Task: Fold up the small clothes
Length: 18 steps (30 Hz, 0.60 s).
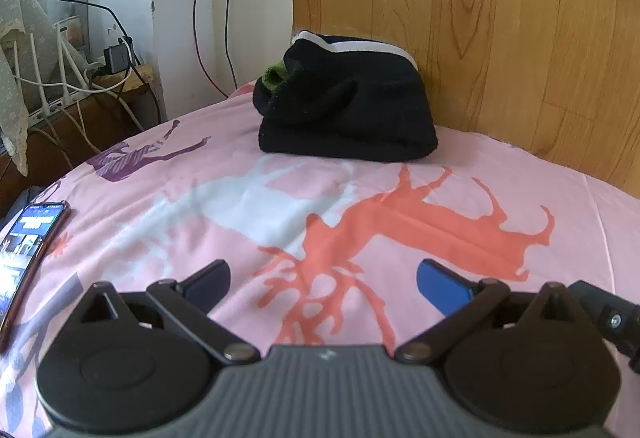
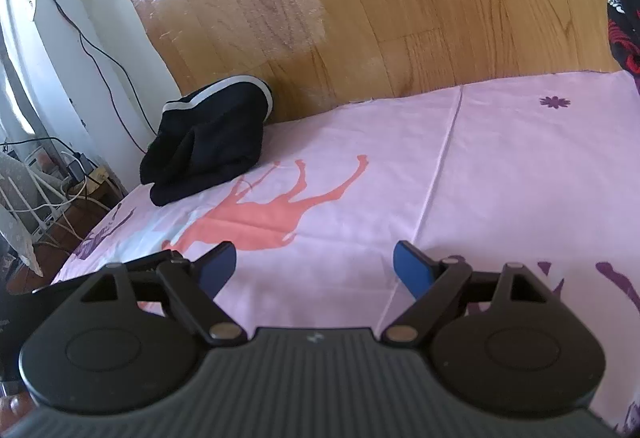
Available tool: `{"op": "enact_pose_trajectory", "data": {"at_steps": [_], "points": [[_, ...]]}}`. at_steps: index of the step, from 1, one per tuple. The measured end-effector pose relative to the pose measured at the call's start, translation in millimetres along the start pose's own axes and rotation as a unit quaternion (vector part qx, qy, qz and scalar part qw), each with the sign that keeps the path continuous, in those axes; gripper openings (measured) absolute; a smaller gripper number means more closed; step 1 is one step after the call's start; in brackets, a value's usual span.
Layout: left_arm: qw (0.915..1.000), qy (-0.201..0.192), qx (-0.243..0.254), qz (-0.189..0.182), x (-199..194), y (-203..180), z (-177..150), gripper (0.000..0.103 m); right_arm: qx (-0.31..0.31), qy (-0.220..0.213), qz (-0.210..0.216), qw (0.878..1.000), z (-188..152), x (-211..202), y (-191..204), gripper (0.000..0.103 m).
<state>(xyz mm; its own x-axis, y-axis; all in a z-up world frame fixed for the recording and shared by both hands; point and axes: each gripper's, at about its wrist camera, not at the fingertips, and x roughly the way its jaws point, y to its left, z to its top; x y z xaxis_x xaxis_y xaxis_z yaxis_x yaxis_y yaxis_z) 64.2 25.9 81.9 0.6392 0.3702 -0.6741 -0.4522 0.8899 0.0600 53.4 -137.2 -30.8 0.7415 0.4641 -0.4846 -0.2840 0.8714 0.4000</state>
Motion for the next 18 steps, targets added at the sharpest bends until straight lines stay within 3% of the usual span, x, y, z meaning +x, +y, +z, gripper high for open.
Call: {"op": "enact_pose_trajectory", "data": {"at_steps": [18], "points": [[1.0,0.006,-0.004,-0.003,-0.5,3.2,-1.6,0.103,0.003,0.001,0.0,1.0,-0.2,-0.4,-0.4,0.089]]}}
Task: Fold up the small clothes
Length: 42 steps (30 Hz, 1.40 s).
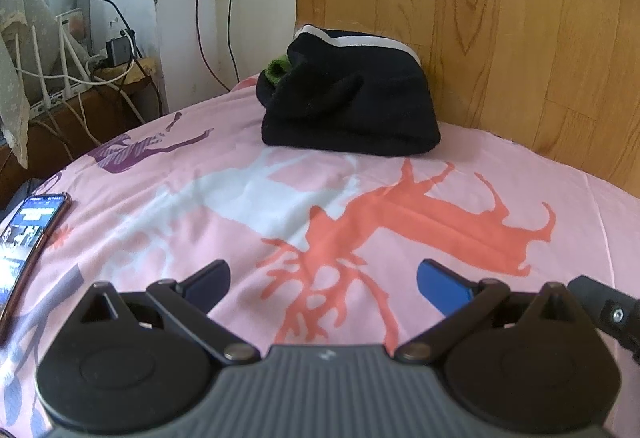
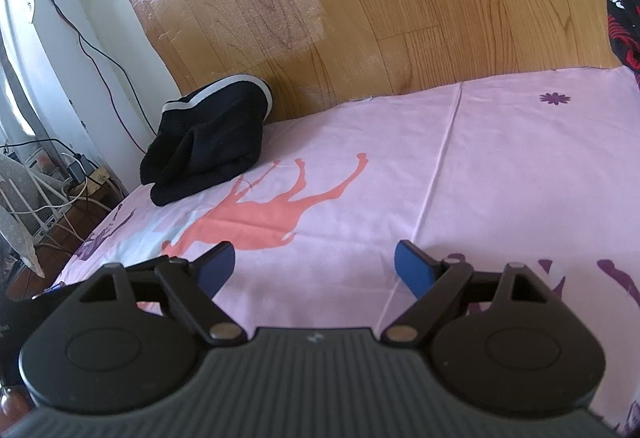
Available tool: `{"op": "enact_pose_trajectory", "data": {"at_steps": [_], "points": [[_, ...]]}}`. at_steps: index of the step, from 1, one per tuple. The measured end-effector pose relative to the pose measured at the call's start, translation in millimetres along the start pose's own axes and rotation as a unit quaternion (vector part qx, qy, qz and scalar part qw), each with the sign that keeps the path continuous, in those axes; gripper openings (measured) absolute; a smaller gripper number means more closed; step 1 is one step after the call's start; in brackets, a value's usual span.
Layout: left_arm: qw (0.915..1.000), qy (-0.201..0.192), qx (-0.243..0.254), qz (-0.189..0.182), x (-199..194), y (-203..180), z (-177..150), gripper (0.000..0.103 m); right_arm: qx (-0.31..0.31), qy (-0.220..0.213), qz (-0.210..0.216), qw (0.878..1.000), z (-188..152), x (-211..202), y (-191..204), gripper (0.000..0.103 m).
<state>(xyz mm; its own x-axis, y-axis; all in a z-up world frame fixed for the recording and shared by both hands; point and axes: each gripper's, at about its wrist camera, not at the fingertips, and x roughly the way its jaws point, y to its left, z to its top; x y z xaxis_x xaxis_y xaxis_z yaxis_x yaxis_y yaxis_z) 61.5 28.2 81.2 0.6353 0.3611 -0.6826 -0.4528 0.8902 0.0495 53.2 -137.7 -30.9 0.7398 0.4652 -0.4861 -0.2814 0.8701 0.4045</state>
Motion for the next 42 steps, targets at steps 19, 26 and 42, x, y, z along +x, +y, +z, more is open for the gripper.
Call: {"op": "enact_pose_trajectory", "data": {"at_steps": [19,26,42], "points": [[0.9998,-0.015,-0.001,0.01,-3.8,0.3,-1.5,0.103,0.001,0.0,0.0,1.0,-0.2,0.4,0.2,0.09],[0.9995,-0.007,-0.019,0.024,-1.4,4.0,-1.1,0.103,0.002,0.0,0.0,1.0,-0.6,0.3,0.5,0.091],[0.9983,0.024,-0.037,0.037,3.5,11.7,0.1,0.103,0.003,0.0,0.0,1.0,-0.8,0.8,0.4,0.091]]}}
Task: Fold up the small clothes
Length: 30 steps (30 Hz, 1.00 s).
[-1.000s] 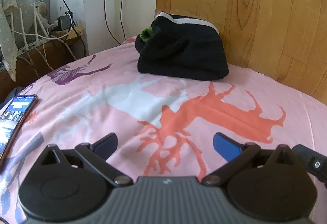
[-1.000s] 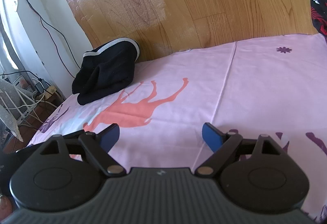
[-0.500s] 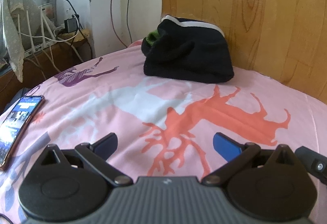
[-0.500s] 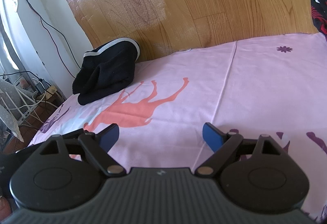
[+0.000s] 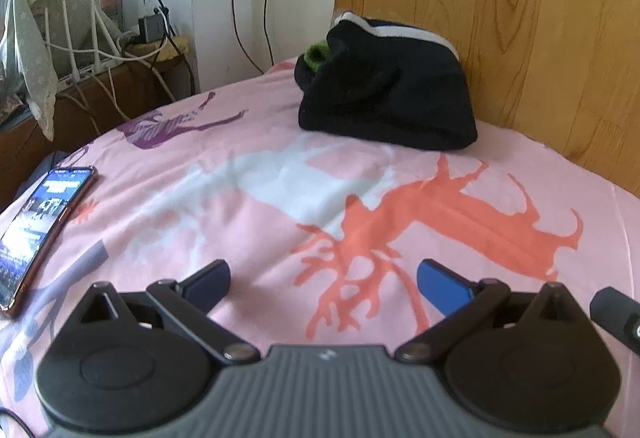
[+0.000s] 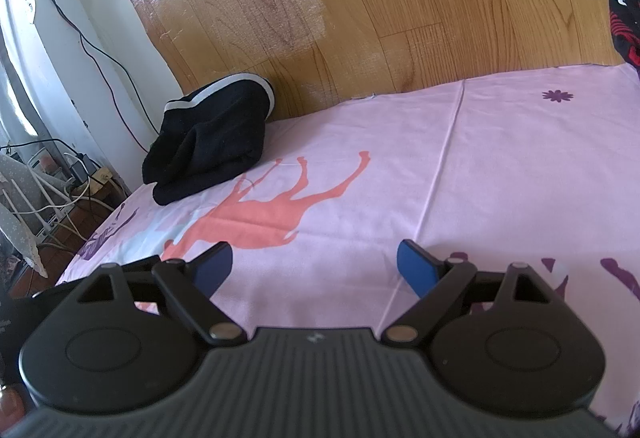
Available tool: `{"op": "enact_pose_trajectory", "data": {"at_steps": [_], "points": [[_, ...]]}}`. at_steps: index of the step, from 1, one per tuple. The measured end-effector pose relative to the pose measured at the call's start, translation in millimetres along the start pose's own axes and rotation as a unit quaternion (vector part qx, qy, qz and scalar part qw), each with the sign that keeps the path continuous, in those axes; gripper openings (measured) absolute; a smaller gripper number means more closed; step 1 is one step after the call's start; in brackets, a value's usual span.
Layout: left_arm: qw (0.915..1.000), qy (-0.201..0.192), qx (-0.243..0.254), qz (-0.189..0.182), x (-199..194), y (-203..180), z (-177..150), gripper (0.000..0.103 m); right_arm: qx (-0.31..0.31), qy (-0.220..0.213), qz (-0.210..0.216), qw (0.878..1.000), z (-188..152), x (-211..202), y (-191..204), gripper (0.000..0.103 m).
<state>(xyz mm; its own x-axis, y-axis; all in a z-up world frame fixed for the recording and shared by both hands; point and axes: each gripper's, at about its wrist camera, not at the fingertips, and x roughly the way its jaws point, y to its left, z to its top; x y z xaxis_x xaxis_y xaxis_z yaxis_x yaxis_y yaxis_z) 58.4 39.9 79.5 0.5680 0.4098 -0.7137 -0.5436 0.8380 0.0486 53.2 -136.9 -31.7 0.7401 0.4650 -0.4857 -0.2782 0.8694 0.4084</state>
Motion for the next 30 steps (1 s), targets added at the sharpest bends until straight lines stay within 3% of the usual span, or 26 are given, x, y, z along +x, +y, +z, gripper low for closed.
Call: {"op": "enact_pose_trajectory", "data": {"at_steps": [30], "points": [[0.9997,0.013,0.021,-0.003,2.9,-1.7,-0.9,0.103,0.001,0.0,0.0,1.0,-0.4,0.1,0.4,0.092]]}}
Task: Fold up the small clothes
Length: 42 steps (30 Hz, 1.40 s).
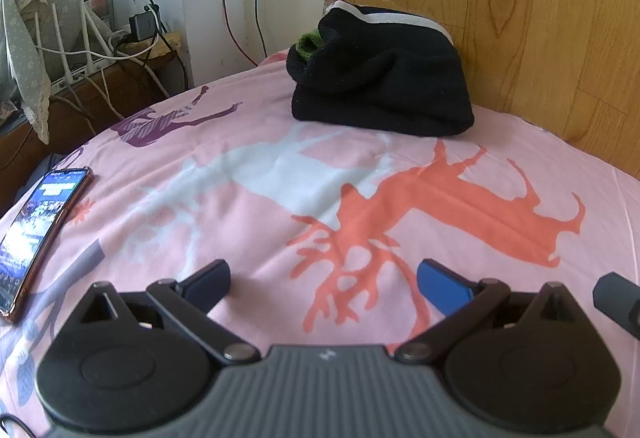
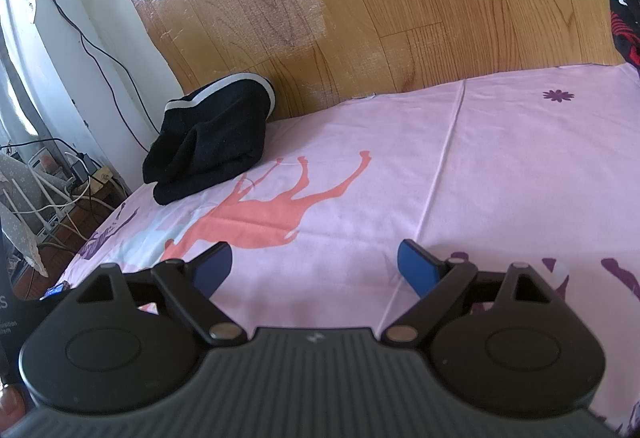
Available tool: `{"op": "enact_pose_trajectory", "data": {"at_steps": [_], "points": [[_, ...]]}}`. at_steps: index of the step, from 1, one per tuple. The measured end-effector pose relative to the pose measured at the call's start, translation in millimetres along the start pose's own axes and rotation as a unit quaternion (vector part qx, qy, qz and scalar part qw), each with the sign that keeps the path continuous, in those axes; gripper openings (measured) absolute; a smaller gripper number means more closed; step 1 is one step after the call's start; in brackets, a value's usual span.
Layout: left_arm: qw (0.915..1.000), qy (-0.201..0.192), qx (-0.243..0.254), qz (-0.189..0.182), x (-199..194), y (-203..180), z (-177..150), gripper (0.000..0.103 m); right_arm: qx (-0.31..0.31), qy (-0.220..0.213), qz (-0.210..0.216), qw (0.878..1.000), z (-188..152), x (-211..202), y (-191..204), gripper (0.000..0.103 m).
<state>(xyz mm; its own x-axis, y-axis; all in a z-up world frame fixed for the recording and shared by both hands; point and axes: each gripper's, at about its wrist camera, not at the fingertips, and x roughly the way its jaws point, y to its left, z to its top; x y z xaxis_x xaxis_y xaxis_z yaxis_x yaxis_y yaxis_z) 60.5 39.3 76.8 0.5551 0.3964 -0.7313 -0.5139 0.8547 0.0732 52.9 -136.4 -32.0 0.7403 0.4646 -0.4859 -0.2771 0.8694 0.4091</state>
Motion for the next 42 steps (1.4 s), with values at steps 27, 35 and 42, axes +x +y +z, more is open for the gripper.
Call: {"op": "enact_pose_trajectory", "data": {"at_steps": [27,35,42], "points": [[0.9999,-0.001,0.01,-0.01,-0.5,-0.8,0.2,0.103,0.0,0.0,0.0,1.0,-0.5,0.3,0.5,0.092],[0.9999,-0.001,0.011,-0.012,-0.8,-1.2,0.2,0.103,0.0,0.0,0.0,1.0,-0.5,0.2,0.4,0.092],[0.9996,-0.005,0.018,-0.023,-2.3,-2.1,0.2,0.103,0.0,0.0,0.0,1.0,-0.4,0.3,0.4,0.092]]}}
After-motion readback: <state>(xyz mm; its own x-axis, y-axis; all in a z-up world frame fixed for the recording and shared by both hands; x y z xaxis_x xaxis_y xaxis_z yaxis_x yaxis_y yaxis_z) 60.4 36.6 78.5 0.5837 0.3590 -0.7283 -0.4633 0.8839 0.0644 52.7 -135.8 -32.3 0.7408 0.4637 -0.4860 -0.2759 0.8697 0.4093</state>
